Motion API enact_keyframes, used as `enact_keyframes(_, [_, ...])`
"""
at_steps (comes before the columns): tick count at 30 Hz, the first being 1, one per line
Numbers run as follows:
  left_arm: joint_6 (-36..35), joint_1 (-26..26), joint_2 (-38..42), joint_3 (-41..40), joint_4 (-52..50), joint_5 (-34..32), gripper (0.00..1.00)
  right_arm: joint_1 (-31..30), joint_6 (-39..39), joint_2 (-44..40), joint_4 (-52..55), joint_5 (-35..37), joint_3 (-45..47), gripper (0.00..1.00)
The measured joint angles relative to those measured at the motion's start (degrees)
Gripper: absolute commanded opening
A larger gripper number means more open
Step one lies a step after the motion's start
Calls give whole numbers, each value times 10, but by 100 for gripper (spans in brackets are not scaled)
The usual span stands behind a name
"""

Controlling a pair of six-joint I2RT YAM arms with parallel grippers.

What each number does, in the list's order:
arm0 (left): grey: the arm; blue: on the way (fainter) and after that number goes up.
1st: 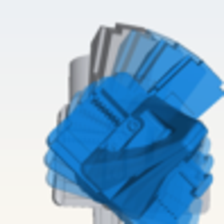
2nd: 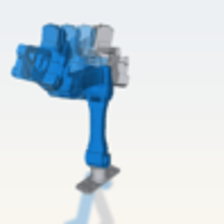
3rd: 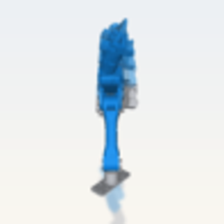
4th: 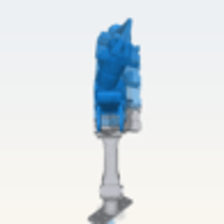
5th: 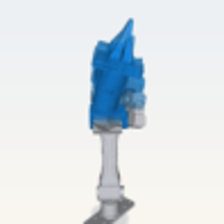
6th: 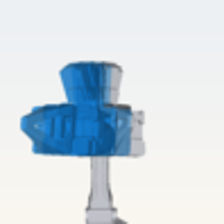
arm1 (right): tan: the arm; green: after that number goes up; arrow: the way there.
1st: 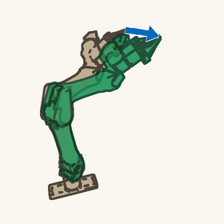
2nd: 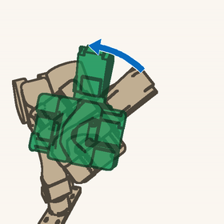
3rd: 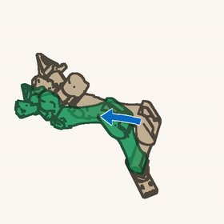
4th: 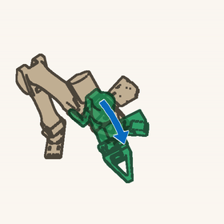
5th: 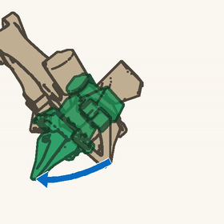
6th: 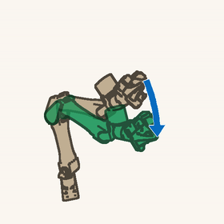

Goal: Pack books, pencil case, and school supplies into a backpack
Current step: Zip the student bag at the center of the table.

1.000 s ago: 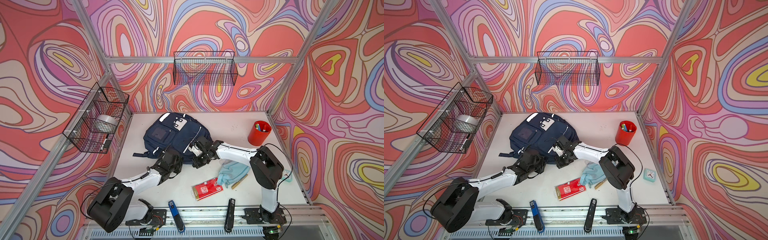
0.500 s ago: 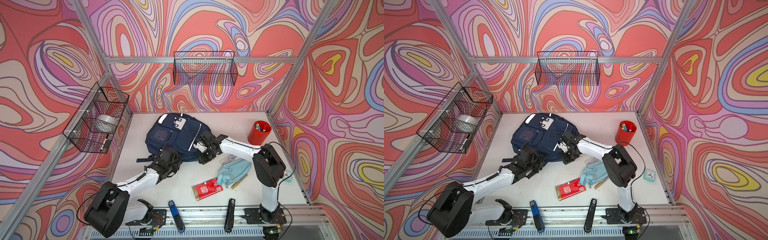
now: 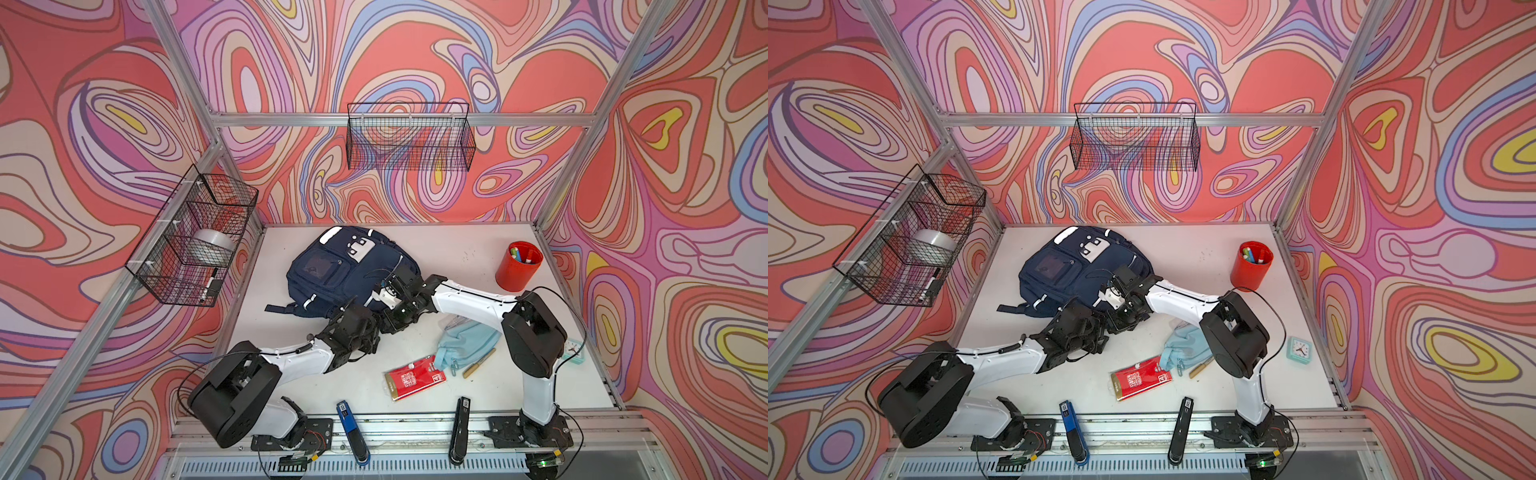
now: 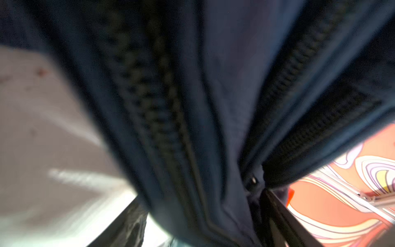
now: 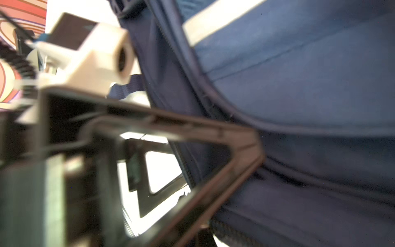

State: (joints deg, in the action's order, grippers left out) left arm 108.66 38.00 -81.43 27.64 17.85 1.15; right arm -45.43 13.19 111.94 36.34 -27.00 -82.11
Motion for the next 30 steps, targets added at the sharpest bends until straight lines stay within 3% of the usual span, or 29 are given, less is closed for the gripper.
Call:
enact_keyframes(1, [0, 0, -3, 0, 1, -2, 77, -1, 0, 0, -2, 0, 3, 0])
enact_keyframes(2, [1, 0, -3, 0, 2, -6, 69, -2, 0, 0, -5, 0, 5, 0])
enact_keyframes(3, [1, 0, -3, 0, 2, -9, 58, -2, -1, 0, -7, 0, 8, 0])
enact_keyframes(5, [1, 0, -3, 0, 7, -15, 22, -2, -3, -2, -11, 0, 13, 0])
enact_keyframes(7, [1, -2, -3, 0, 17, -18, 4, -5, -7, -2, -8, -1, 16, 0])
enact_keyframes(8, [0, -4, -5, 0, 22, -19, 0, -7, -10, -2, -2, 0, 17, 0])
enact_keyframes(16, [-21, -7, 9, 2, 8, -21, 0, -6, -55, -2, 21, 14, 11, 0])
enact_keyframes(25, [-90, -51, 113, -1, -73, 19, 0, 25, -126, 4, 66, -52, -41, 0])
enact_keyframes(30, [-122, -72, 132, -1, -90, 39, 0, 29, -155, 25, 114, -57, -89, 0])
